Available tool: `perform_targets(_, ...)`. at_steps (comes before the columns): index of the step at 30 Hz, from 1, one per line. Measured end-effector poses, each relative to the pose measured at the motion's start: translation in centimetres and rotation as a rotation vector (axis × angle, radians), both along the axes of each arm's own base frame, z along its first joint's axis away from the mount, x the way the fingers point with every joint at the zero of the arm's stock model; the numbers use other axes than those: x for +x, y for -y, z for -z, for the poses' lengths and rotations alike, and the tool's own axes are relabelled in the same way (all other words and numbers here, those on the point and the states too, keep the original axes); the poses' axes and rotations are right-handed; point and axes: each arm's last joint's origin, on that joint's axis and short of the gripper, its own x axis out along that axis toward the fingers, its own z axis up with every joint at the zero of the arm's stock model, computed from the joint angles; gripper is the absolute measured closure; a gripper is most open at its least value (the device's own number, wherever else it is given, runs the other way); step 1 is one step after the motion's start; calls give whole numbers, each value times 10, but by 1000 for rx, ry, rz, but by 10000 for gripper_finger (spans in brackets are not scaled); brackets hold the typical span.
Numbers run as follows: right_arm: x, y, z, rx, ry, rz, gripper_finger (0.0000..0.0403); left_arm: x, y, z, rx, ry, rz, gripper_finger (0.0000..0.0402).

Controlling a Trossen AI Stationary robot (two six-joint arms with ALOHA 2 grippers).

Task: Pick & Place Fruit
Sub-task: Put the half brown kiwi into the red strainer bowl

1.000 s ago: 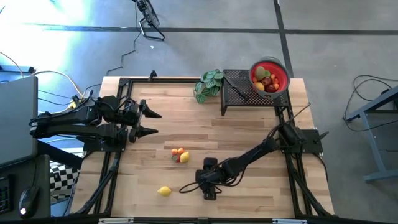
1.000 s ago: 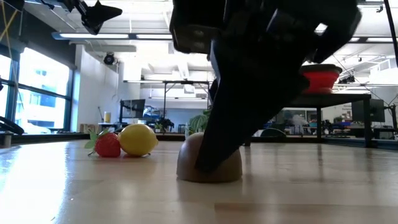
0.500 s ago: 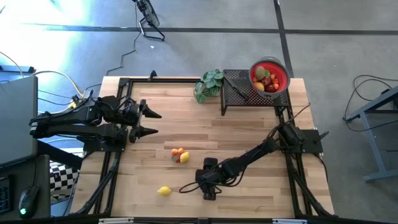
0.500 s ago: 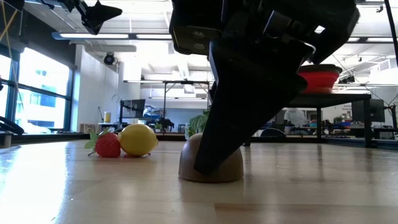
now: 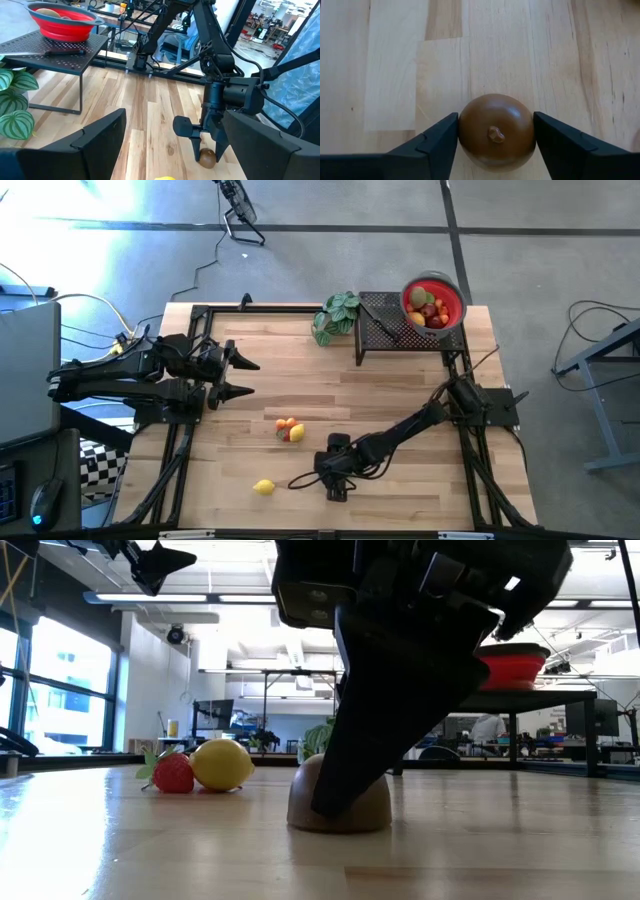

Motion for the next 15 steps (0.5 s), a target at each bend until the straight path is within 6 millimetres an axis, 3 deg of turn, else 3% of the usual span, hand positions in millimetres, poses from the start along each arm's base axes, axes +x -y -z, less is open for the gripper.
perform_targets(15, -2, 1, -30, 73, 62, 14, 173, 0, 0, 0, 0, 0, 0, 75)
